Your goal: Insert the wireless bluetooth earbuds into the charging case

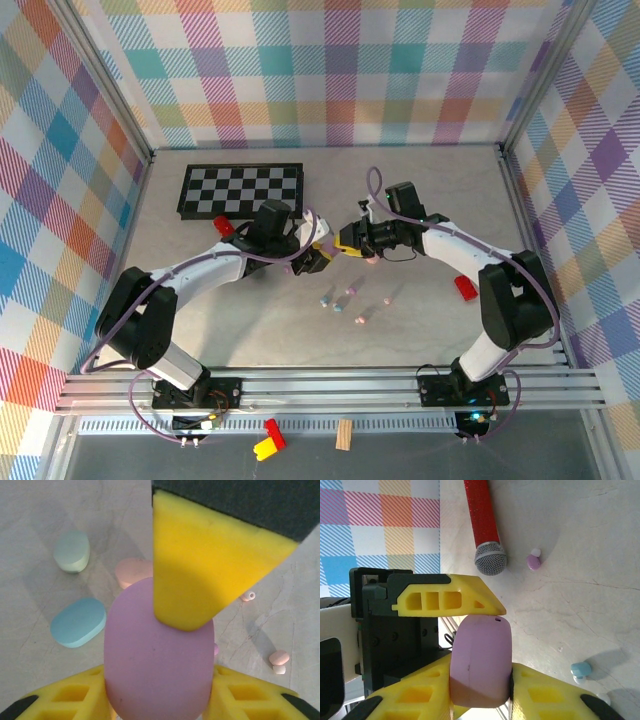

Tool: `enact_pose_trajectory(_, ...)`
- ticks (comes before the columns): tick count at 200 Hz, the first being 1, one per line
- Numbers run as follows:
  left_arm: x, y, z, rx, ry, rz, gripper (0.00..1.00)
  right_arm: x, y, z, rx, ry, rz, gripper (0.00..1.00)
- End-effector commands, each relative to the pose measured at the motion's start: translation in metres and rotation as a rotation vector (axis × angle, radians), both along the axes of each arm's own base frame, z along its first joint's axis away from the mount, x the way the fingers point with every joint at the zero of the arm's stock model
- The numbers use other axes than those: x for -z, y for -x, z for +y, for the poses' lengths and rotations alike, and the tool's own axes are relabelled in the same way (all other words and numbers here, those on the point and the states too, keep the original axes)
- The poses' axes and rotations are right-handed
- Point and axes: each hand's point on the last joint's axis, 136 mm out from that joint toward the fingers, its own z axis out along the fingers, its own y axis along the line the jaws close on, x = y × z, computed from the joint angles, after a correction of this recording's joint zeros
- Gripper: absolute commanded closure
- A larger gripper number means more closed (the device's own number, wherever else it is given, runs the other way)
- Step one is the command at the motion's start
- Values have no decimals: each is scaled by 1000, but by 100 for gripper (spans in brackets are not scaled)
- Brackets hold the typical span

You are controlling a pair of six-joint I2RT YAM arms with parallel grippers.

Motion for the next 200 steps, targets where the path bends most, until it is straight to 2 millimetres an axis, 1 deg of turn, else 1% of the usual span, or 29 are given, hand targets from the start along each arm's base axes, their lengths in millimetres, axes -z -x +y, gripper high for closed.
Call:
enact_pose_trajectory(1,-24,8,-7,49,68,-62,50,-10,1,4,-12,-32,-14,73)
enact_pose_trajectory(15,-27,8,-8,50,86,-78,37,-16,1,2,-6,-40,-29,73)
enact_pose_trajectory(25,-32,9,-8,54,110,-106,32,-22,1,0,2,-48,-41,73)
enact_pose_trajectory(36,-39,10,-7,43,155,-139,27,-28,1,-3,11,-66,-48,73)
enact_pose_trajectory(50,-54,10,-7,26,235,-195,22,-38,2,-6,20,-99,-57,73)
enact_pose_trajectory(68,-75,8,-2,-19,365,-255,17,-52,5,-11,27,-150,-63,73)
enact_pose_trajectory(90,-100,10,5,-43,535,-325,15,-70,10,-17,29,-216,-72,73)
enact_pose_trajectory(102,-104,13,5,-30,589,-329,15,-79,12,-20,28,-249,-74,73)
enact_pose_trajectory(117,-106,14,2,-4,616,-331,14,-92,15,-21,19,-300,-83,74)
enact_pose_trajectory(144,-122,19,7,2,714,-417,15,-110,18,-23,21,-373,-83,75)
enact_pose_trajectory(168,-124,19,2,35,720,-417,15,-122,18,-23,33,-430,-68,76)
enact_pose_trajectory(171,-124,19,1,36,720,-417,15,-127,18,-24,31,-444,-88,76)
enact_pose_trajectory(178,-124,18,0,40,719,-419,15,-132,18,-24,31,-460,-91,76)
enact_pose_trajectory(200,-128,17,-3,59,725,-423,15,-141,16,-24,51,-494,-92,76)
